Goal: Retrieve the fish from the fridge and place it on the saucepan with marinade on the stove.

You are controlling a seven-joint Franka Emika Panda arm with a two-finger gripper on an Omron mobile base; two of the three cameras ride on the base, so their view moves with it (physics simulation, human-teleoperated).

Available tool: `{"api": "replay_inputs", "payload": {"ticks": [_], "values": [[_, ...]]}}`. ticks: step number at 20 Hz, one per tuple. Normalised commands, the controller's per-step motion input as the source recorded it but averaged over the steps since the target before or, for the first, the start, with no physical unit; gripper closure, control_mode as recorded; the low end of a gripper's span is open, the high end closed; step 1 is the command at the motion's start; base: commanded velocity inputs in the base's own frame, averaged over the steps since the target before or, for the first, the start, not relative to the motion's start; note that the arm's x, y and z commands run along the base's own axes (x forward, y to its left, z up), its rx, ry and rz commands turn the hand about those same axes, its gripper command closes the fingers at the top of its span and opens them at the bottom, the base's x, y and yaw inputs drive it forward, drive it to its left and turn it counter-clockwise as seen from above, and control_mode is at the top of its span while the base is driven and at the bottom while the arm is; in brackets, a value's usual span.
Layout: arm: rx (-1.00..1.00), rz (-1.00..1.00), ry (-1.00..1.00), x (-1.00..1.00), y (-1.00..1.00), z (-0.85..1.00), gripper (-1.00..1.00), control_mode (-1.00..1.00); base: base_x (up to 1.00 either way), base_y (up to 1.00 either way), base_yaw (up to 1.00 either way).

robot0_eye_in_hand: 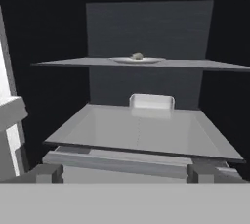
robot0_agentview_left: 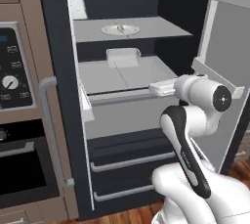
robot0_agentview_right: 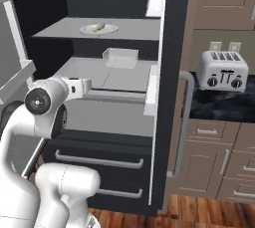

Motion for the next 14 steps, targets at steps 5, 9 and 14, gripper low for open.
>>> {"api": "replay_inputs", "payload": {"ticks": [5,9,14], "values": [[0.0,0.0,0.0,0.0,0.0,0.0,-1.0,1.0,0.91,0.0,0.0],[0.0,0.0,0.0,0.0,0.0,0.0,-1.0,1.0,0.71,0.0,0.0],[0.0,0.0,0.0,0.0,0.0,0.0,-1.0,1.0,0.27,0.0,0.0]]}}
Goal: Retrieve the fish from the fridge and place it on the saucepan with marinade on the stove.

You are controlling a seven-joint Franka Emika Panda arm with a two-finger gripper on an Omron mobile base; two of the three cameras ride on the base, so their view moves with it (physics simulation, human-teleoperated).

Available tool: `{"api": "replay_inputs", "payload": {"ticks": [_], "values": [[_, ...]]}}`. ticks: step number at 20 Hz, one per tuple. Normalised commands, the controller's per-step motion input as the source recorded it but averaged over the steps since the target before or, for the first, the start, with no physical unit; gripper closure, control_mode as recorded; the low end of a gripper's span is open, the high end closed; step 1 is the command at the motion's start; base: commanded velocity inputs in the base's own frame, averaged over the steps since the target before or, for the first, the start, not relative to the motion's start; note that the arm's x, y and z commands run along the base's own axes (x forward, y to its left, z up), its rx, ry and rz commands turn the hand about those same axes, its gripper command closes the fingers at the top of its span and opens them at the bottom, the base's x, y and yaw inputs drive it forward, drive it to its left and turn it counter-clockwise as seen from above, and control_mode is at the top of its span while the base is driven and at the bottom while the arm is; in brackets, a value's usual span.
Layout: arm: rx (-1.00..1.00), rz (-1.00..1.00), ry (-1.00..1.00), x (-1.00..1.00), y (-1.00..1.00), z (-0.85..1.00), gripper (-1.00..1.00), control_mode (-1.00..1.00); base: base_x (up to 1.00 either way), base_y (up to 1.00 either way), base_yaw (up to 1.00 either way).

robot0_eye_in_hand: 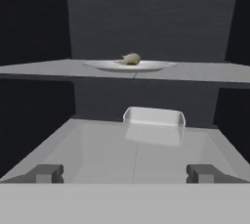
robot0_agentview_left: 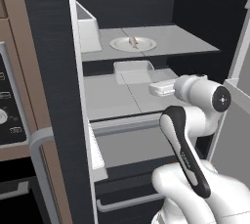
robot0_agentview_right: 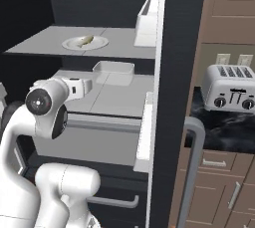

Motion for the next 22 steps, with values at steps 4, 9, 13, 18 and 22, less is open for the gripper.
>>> {"api": "replay_inputs", "payload": {"ticks": [4,9,13,18,22], "values": [[0.0,0.0,0.0,0.0,0.0,0.0,-1.0,1.0,0.0,0.0,0.0],[0.0,0.0,0.02,0.01,0.0,0.01,-1.0,-1.0,0.11,0.01,0.0],[0.0,0.0,0.01,0.0,0.0,0.37,-1.0,-1.0,0.0,0.0,0.0],[0.0,-0.01,0.05,-0.1,0.0,0.55,-1.0,-1.0,0.0,0.0,0.0],[0.0,-0.07,0.2,-0.23,0.0,0.58,-1.0,-1.0,0.0,0.0,0.0]]}}
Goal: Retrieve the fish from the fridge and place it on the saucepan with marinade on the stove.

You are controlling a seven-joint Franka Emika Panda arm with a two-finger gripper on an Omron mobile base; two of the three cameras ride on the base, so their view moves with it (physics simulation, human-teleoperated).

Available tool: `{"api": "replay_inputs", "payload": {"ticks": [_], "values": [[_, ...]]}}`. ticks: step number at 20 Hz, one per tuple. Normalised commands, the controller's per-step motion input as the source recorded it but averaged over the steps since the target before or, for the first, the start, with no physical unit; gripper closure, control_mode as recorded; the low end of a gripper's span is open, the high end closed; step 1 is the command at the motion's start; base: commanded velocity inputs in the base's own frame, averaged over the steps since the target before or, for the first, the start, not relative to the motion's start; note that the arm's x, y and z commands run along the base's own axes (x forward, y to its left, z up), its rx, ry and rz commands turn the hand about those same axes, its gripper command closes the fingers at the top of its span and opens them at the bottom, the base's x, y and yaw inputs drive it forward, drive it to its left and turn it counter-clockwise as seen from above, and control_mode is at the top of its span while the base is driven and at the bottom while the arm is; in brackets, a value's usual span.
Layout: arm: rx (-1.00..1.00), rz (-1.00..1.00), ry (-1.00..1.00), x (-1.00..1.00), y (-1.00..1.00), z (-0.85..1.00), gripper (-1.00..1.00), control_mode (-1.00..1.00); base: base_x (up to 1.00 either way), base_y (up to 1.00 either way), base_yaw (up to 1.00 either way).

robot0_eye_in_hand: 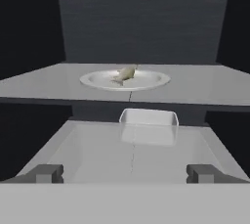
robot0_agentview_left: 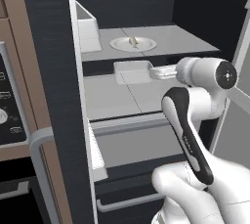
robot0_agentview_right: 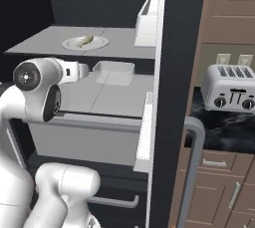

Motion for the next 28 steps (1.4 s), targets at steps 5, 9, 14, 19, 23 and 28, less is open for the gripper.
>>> {"api": "replay_inputs", "payload": {"ticks": [5,9,14,19,23,28], "values": [[0.0,-0.04,0.14,-0.4,0.0,0.52,-1.0,-1.0,0.0,0.0,0.0],[0.0,-0.11,0.15,-0.02,0.0,0.37,-1.0,-1.0,0.0,0.0,0.0],[0.02,-0.08,0.06,0.06,0.0,0.1,-1.0,-1.0,0.0,0.0,0.0],[0.0,0.0,-0.02,0.06,0.02,0.0,-1.0,-1.0,0.0,0.0,0.0],[0.0,0.0,0.0,0.34,0.07,-0.02,-1.0,-1.0,0.0,0.0,0.0],[0.0,0.0,0.0,0.63,0.07,-0.1,-1.0,-1.0,0.0,0.0,0.0]]}}
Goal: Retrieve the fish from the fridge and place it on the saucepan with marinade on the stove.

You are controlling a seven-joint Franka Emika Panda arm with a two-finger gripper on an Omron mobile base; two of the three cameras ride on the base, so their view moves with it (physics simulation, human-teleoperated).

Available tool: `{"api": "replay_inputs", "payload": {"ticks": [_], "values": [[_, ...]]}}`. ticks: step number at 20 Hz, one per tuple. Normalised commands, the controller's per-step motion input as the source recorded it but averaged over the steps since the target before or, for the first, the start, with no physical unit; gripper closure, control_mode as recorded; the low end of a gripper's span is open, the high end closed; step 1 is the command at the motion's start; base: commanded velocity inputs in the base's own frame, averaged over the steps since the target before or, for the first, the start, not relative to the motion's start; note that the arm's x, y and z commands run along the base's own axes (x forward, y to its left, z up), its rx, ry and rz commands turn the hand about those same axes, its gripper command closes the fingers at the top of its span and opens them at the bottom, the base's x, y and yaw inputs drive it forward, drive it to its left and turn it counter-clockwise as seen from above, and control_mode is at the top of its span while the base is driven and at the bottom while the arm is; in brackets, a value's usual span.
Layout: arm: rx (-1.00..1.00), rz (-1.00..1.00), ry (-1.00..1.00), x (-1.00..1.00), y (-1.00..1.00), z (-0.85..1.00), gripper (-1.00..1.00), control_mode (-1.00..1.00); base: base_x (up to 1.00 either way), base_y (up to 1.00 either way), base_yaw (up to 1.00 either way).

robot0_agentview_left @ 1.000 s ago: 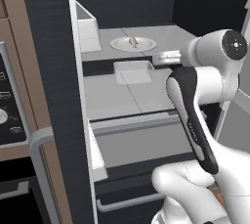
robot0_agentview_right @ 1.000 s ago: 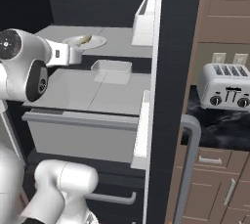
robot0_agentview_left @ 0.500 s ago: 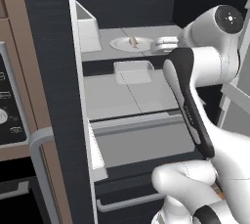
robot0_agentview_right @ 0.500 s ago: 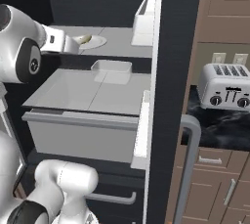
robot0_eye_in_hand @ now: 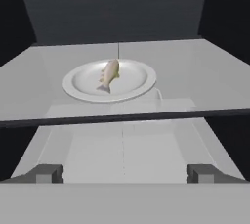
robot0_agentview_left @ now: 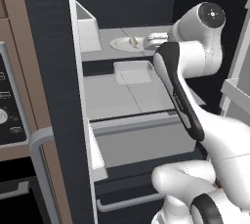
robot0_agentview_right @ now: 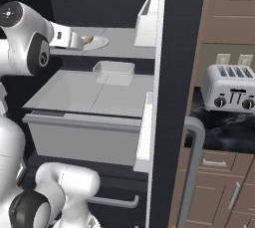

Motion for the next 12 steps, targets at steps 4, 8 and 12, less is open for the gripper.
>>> {"api": "replay_inputs", "payload": {"ticks": [4,8,12], "values": [[0.0,0.0,0.0,0.68,0.0,-0.12,-1.0,-1.0,0.0,0.0,0.0],[0.0,0.0,0.01,0.64,0.01,-0.05,-1.0,-1.0,0.0,0.0,0.0],[0.0,0.0,0.06,0.67,0.05,-0.01,-1.0,-1.0,0.0,0.0,0.0]]}}
